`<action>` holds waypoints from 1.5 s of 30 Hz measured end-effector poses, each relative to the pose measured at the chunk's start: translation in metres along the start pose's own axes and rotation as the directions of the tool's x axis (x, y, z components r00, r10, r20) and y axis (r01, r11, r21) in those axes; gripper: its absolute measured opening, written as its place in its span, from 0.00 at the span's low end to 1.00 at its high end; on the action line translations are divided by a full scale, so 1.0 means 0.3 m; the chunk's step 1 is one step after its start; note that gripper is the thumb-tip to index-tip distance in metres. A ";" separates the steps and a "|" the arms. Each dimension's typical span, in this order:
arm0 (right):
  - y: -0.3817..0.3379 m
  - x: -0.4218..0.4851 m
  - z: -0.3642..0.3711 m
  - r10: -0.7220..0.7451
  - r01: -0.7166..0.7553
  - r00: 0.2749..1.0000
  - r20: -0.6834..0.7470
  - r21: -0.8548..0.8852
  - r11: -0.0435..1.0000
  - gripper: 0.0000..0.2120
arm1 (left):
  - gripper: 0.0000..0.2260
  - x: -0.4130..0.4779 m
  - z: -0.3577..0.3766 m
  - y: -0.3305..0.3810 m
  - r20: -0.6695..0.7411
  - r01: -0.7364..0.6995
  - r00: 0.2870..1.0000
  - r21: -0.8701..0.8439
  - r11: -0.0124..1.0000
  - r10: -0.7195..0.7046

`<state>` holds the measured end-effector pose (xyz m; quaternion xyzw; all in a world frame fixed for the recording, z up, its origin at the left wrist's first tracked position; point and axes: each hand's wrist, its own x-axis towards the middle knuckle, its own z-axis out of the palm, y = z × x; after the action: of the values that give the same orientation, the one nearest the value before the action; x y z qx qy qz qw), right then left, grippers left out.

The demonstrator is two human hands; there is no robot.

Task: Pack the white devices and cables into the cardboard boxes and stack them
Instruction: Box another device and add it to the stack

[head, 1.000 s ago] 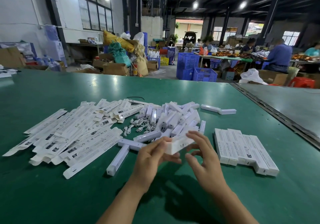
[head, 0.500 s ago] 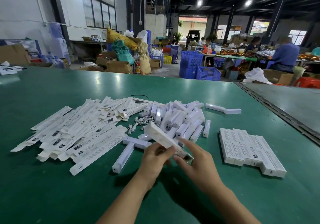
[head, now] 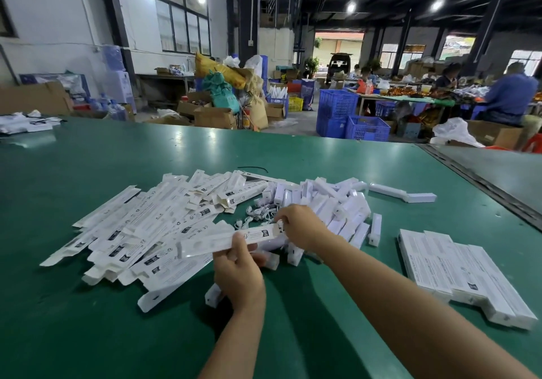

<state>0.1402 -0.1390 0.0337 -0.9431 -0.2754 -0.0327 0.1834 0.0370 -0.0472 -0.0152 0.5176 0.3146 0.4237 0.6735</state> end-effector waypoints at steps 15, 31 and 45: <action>0.020 0.119 0.079 -0.007 0.007 1.000 0.002 -0.311 0.950 0.12 | 0.13 -0.006 0.005 0.023 0.027 0.013 1.000 -0.050 0.999 -0.011; 0.058 -0.072 0.026 -0.164 0.213 0.973 0.159 -0.365 0.906 0.12 | 0.21 -0.002 -0.013 0.038 0.064 -0.003 0.998 -0.055 0.998 0.007; 0.136 -0.344 -0.030 0.182 -0.078 0.913 -0.365 0.281 0.957 0.10 | 0.23 -0.009 -0.005 0.028 0.093 0.068 0.994 -0.047 0.997 -0.064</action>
<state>0.0750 -0.2264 0.0120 -0.9020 -0.1719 -0.1691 0.3580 0.0324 -0.0479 -0.0074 0.5086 0.2897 0.3849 0.7136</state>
